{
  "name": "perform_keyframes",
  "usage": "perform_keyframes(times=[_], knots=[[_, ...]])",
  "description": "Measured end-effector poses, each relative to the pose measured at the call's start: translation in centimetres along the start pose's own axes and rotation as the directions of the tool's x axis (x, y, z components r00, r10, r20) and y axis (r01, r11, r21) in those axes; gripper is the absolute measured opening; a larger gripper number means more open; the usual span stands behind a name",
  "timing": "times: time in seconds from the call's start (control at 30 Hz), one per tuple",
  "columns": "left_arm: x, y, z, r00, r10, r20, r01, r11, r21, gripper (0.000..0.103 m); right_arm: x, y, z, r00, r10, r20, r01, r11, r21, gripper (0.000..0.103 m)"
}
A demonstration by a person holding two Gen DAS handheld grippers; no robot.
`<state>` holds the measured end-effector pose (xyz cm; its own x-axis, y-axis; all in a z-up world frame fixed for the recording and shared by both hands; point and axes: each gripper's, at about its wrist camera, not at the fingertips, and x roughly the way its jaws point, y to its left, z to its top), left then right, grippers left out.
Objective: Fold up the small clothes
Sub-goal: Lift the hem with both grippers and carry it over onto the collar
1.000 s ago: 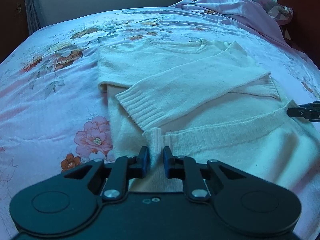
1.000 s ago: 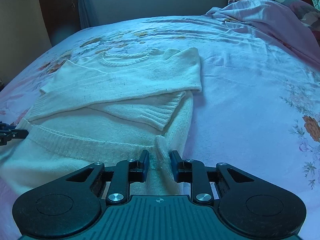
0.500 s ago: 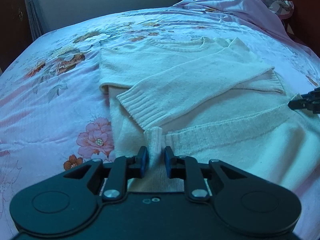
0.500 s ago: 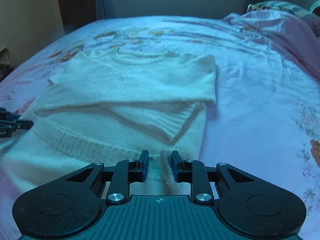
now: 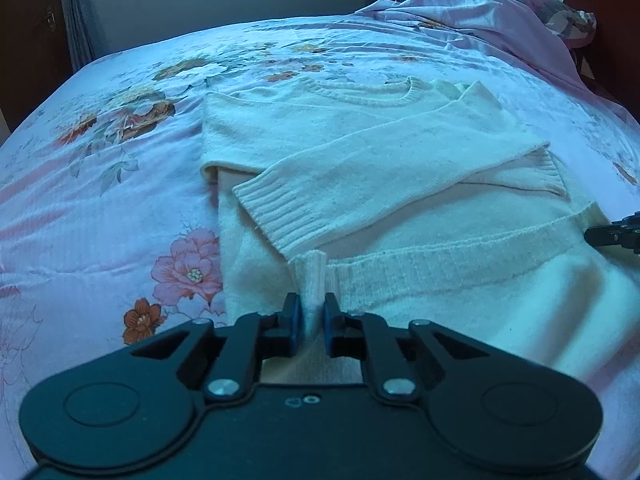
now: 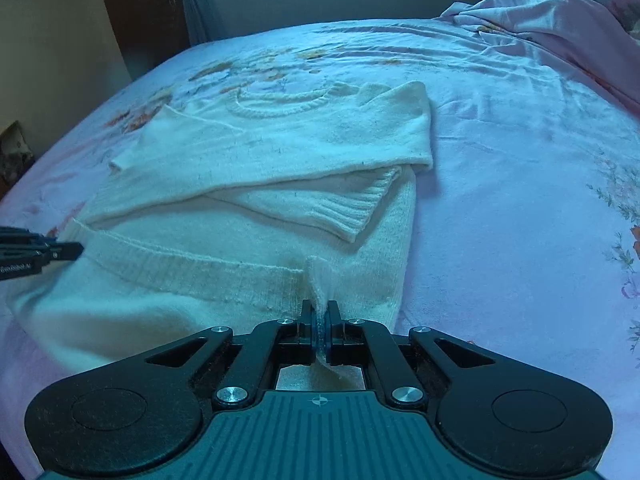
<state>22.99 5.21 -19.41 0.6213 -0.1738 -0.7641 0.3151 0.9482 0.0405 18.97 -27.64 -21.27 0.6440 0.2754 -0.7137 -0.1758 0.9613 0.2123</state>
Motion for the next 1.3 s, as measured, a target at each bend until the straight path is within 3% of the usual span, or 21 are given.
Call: perform_keyframes(times=[0.17, 0.33, 0.67, 1.0, 1.3], knots=[[0.5, -0.1, 0.4, 1.0, 0.022, -0.012, -0.022, 1.0, -0.018, 0.01, 0.4, -0.3, 0.2, 1.0, -0.009, -0.005, 0.009, 1.0, 0.03, 0.003], [-0.6, -0.6, 0.5, 0.999, 0.034, 0.006, -0.033, 0.999, -0.026, 0.005, -1.0, 0.3, 0.0, 0.999, -0.012, 0.049, 0.01, 0.999, 0.041, 0.003], [-4.4, -0.1, 3.0, 0.991, 0.014, 0.13, -0.005, 0.998, -0.07, 0.003, -4.5, 0.9, 2.2, 0.988, 0.003, 0.157, -0.014, 0.997, 0.07, 0.003], [-4.6, 1.9, 7.9, 0.973, 0.02, 0.23, 0.012, 0.99, -0.139, 0.003, -5.2, -0.3, 7.4, 0.968, -0.008, 0.252, -0.019, 0.994, 0.104, 0.003], [0.3, 3.9, 13.0, 0.965, 0.062, 0.256, -0.007, 0.978, -0.21, 0.003, -0.2, -2.5, 13.8, 0.955, -0.046, 0.294, 0.009, 0.992, 0.126, 0.003]])
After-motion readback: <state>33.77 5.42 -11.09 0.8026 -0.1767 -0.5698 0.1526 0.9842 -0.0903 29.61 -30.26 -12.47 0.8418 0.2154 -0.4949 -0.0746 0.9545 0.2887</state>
